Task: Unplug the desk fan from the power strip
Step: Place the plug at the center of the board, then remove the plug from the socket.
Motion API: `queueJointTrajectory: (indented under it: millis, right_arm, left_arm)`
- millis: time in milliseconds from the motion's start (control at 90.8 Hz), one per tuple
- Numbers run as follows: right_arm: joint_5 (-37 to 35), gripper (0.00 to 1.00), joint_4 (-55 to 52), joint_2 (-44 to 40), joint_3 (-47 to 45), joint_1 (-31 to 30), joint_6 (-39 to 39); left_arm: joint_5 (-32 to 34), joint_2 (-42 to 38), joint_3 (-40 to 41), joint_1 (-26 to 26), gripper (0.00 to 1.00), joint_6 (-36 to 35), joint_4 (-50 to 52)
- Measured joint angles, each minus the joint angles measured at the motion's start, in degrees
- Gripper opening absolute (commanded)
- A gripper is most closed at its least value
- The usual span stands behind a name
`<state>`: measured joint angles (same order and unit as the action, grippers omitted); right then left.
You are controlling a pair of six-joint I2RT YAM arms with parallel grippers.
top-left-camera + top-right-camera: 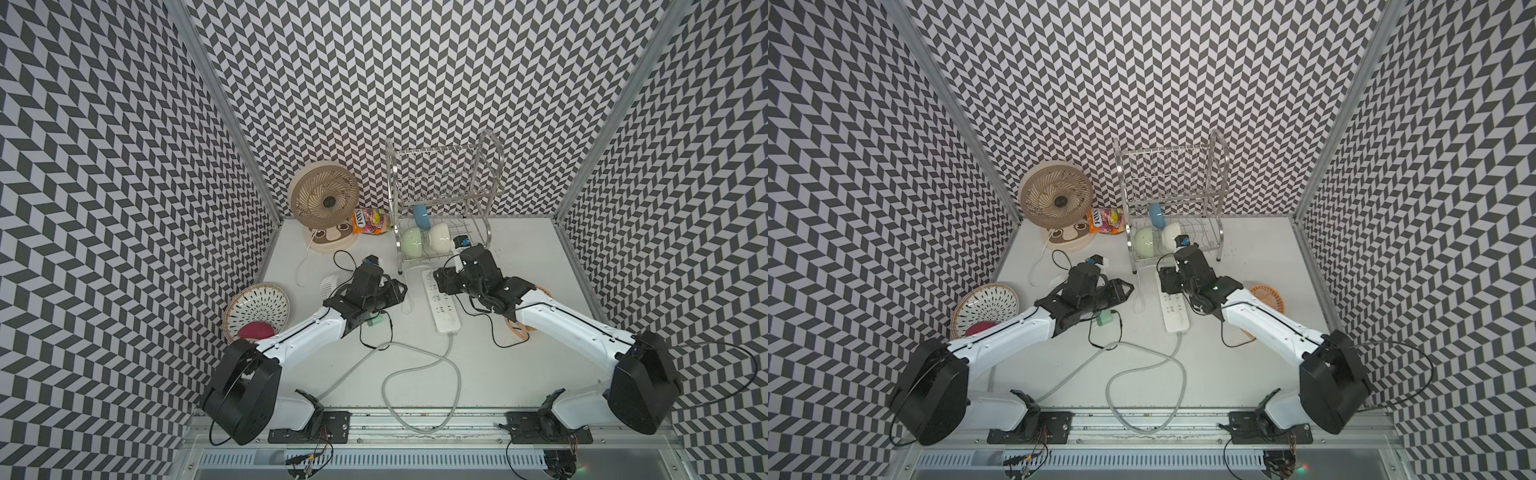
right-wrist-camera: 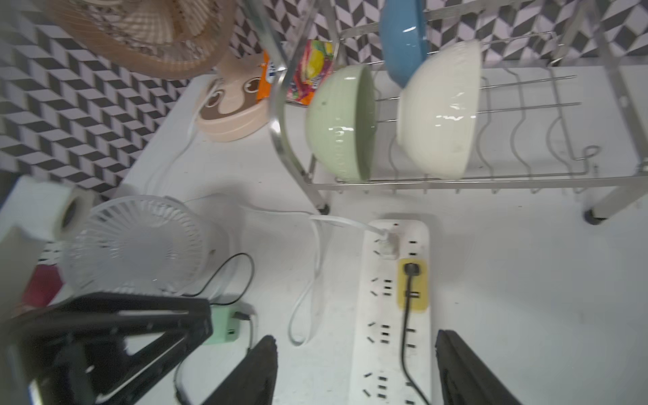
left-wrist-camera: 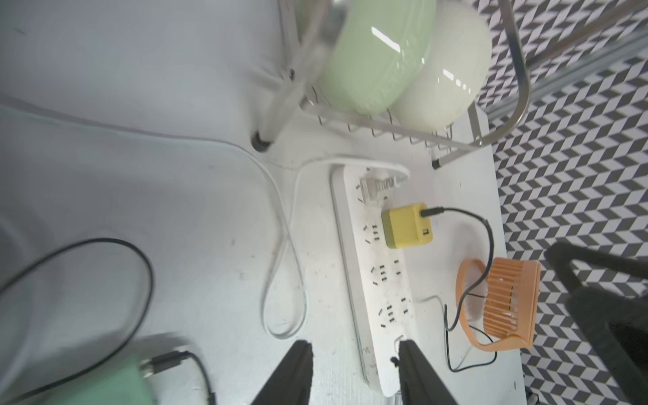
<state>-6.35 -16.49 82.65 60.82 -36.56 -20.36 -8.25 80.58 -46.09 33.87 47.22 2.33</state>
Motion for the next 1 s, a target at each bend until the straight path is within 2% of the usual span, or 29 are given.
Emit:
queueJointTrajectory:
  millis: [121,275,507,716,1002]
  right_arm:
    - [-0.22,0.77,-1.51,2.32,0.66,1.46,0.42]
    - [2.10,0.72,-2.56,9.68,4.50,2.64,0.92]
    - [1.84,0.64,-4.11,16.65,8.35,2.89,0.90]
    - [0.83,0.55,-4.72,19.76,9.75,2.99,0.57]
    - [-0.33,0.44,-5.07,21.42,10.01,2.99,0.70]
  left_arm:
    - [0.02,3.69,-1.40,1.79,0.47,1.81,-0.72]
    - [0.13,7.02,-3.39,1.70,0.50,2.40,-1.07]
    - [0.04,10.08,-5.18,1.73,0.54,2.36,-2.60]
    - [-0.02,12.48,-5.57,1.73,0.59,3.30,-4.28]
    - [-0.17,14.84,-5.95,1.73,0.59,4.20,-6.34]
